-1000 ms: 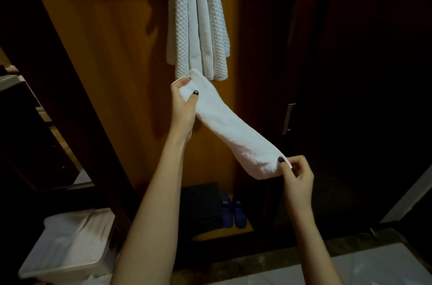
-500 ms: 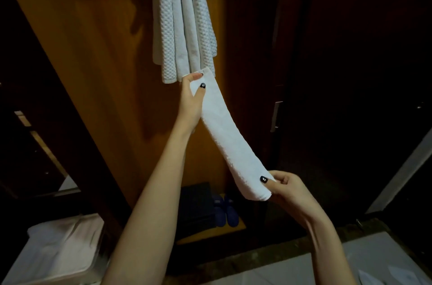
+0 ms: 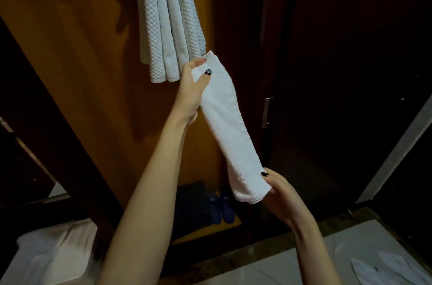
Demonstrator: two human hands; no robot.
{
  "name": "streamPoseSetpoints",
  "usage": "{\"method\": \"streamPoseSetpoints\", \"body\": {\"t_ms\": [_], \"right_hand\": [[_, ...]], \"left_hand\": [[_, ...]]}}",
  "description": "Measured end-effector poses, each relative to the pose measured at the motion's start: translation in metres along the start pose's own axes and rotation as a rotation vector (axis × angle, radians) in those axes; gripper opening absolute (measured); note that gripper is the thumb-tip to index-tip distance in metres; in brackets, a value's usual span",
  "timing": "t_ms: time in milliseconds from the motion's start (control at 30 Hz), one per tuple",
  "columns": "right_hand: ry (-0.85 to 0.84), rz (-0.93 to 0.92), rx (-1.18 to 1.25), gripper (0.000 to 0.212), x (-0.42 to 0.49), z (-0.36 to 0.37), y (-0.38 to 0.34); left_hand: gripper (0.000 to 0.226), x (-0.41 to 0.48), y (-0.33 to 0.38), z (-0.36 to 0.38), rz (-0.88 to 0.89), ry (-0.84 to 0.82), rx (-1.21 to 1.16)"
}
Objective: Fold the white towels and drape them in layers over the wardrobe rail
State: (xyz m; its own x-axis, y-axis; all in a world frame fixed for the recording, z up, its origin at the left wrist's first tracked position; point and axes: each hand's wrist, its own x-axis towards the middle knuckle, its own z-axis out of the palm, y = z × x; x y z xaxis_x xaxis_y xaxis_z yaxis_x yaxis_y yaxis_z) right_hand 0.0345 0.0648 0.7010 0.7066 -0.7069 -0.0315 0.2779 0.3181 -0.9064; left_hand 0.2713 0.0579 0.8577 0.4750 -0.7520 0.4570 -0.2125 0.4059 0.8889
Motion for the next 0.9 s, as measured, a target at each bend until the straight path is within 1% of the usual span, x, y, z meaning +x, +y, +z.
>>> {"method": "streamPoseSetpoints", "body": {"t_ms": [67,167,300,333,433,467,567,667,700,733,767,800,833,900], "right_hand": [[-0.013,-0.002,-0.01,0.059,0.0,0.001,-0.001],[0.008,-0.022,-0.044,0.058,0.001,0.002,-0.006],[-0.025,-0.006,-0.1,0.035,0.004,0.001,-0.007],[-0.044,0.006,-0.137,0.034,0.005,0.001,-0.007],[-0.071,0.009,-0.233,0.042,0.005,0.0,-0.01],[-0.042,-0.009,-0.243,0.042,0.005,0.001,-0.013],[0.14,-0.117,-0.275,0.026,0.006,0.004,-0.02],[0.367,-0.288,-0.343,0.025,0.013,0.007,-0.018],[0.432,-0.344,-0.366,0.02,0.015,0.007,-0.015],[0.472,-0.382,-0.365,0.007,0.017,0.009,-0.014],[0.494,-0.41,-0.358,0.013,0.019,0.009,-0.013],[0.497,-0.426,-0.354,0.025,0.02,0.011,-0.016],[0.49,-0.437,-0.366,0.028,0.022,0.012,-0.02],[0.472,-0.417,-0.345,0.024,0.027,0.014,-0.032]], "left_hand": [[0.021,0.002,0.003,-0.001,-0.014,-0.001,-0.017],[0.021,0.002,0.0,-0.004,-0.043,0.056,-0.055],[0.023,0.004,-0.01,-0.012,-0.053,0.089,-0.054],[0.023,0.005,-0.011,-0.014,-0.054,0.095,-0.053],[0.023,0.006,-0.013,-0.017,-0.057,0.111,-0.074],[0.024,0.007,-0.014,-0.017,-0.058,0.118,-0.078],[0.025,0.009,-0.022,-0.021,-0.063,0.17,-0.073],[0.028,0.009,-0.034,-0.026,-0.073,0.24,-0.087],[0.029,0.009,-0.039,-0.027,-0.08,0.265,-0.086],[0.031,0.008,-0.042,-0.029,-0.085,0.287,-0.083],[0.033,0.007,-0.045,-0.031,-0.086,0.304,-0.081],[0.036,0.006,-0.047,-0.033,-0.079,0.316,-0.08],[0.038,0.006,-0.048,-0.036,-0.065,0.32,-0.077],[0.04,0.007,-0.05,-0.046,-0.039,0.305,-0.073]]}}
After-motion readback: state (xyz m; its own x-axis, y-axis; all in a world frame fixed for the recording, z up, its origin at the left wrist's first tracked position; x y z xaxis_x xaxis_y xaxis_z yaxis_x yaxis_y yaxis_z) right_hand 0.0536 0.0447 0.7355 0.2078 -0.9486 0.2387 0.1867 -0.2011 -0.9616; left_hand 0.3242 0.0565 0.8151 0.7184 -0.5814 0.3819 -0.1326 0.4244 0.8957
